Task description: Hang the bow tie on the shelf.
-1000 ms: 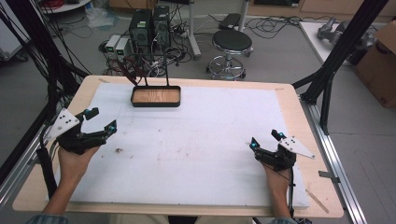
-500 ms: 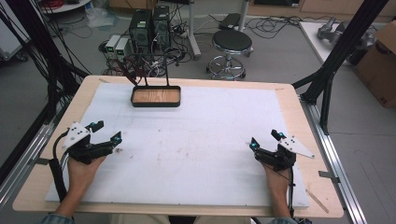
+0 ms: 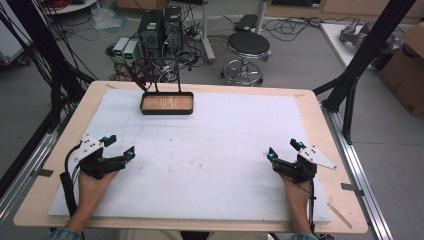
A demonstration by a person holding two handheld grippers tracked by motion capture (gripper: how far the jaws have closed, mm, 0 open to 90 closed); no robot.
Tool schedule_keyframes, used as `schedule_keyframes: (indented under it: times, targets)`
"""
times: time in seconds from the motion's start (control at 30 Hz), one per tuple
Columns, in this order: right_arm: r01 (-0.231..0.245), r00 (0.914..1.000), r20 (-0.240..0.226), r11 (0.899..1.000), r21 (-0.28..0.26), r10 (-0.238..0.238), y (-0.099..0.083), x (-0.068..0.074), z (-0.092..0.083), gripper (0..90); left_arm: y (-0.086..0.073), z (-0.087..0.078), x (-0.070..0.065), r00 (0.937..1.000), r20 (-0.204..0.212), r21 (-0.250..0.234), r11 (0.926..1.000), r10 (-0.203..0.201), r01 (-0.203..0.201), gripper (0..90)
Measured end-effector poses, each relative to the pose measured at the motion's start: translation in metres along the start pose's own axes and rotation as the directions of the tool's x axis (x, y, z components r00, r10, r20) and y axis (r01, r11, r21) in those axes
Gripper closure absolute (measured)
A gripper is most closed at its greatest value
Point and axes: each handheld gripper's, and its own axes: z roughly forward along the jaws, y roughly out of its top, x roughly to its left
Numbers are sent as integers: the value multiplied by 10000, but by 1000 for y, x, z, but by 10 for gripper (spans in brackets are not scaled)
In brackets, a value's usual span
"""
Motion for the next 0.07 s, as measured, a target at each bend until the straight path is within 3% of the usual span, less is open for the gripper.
schedule_keyframes:
  times: [0.07]
  targets:
    - [16,10000,10,10000,7,-16,0,0,0,112,-1,1,0,10000,-50,90,10000,19,-19,183]
